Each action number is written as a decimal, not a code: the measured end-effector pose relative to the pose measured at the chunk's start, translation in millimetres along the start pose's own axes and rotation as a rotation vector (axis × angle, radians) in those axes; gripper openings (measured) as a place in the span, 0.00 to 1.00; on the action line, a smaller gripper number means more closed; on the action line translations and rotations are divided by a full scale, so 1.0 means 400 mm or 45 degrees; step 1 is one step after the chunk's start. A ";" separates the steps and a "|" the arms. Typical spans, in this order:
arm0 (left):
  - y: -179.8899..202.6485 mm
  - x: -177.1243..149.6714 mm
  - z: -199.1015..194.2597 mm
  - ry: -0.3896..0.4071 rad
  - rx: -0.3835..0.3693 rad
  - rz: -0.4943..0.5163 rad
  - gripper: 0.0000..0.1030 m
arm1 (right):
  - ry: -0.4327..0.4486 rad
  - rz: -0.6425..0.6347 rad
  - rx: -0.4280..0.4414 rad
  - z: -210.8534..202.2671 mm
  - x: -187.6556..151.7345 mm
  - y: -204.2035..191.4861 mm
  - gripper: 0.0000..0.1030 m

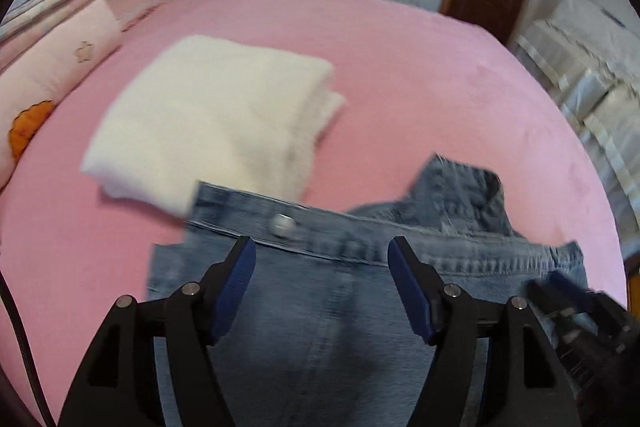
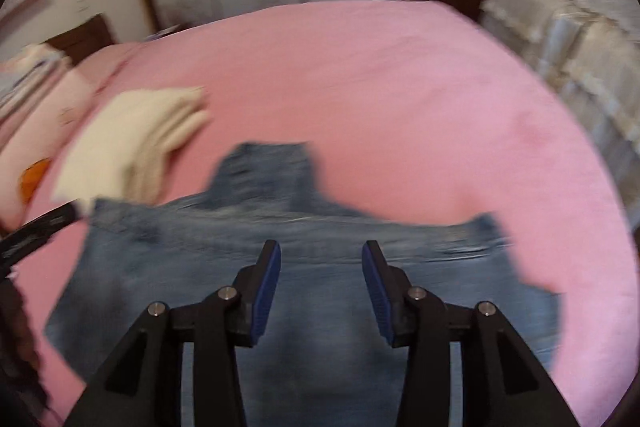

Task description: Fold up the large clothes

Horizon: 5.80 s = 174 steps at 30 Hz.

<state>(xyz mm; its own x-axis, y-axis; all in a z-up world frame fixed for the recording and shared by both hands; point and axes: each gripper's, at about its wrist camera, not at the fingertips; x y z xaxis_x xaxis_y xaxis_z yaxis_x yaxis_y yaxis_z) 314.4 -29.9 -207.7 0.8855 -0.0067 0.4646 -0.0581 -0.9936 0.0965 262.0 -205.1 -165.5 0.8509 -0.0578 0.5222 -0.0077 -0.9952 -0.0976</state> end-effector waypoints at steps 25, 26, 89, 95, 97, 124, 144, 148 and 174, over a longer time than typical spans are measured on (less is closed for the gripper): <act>-0.201 -0.032 0.099 -0.148 0.218 -0.076 0.73 | -0.154 0.282 -0.381 0.008 -0.156 0.386 0.12; -0.179 -0.045 0.059 -0.114 0.180 -0.078 0.73 | -0.133 0.284 -0.348 -0.009 -0.158 0.358 0.13; -0.336 -0.343 -0.061 -0.530 0.253 -0.428 0.78 | -0.362 0.344 -0.491 -0.077 -0.420 0.293 0.54; -0.314 -0.360 -0.099 -0.536 0.133 -0.475 0.78 | -0.332 0.276 -0.435 -0.092 -0.388 0.194 0.54; -0.310 -0.388 -0.108 -0.540 0.061 -0.527 0.78 | -0.299 0.214 -0.420 -0.094 -0.382 0.140 0.54; -0.293 -0.395 0.086 0.009 -0.720 -0.683 0.77 | -0.001 -0.023 -0.148 -0.023 -0.380 -0.144 0.54; 0.039 -0.251 -0.233 0.344 -0.503 -0.036 0.14 | -0.016 -0.260 -0.236 0.151 -0.321 -0.147 0.03; 0.193 -0.248 -0.292 0.396 -0.560 0.179 0.14 | -0.026 -0.073 0.052 0.135 -0.313 -0.051 0.03; 0.731 -0.387 -0.027 -0.037 -0.678 0.485 0.14 | 0.074 0.666 -0.067 -0.237 -0.664 0.510 0.02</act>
<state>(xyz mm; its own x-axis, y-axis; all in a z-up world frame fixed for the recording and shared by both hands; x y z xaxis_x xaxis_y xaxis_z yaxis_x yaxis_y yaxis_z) 155.2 -318.2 -242.1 0.7695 -0.3579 0.5289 -0.5839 -0.7297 0.3558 -15.4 -400.4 -243.6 0.6958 -0.5504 0.4615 -0.4512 -0.8348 -0.3155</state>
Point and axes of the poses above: each gripper's, at about its wrist camera, not at the fingertips, and z roughly the way its jaws point, y to its right, x to its top, and after that the axes turned 7 degrees about -y, right-handed
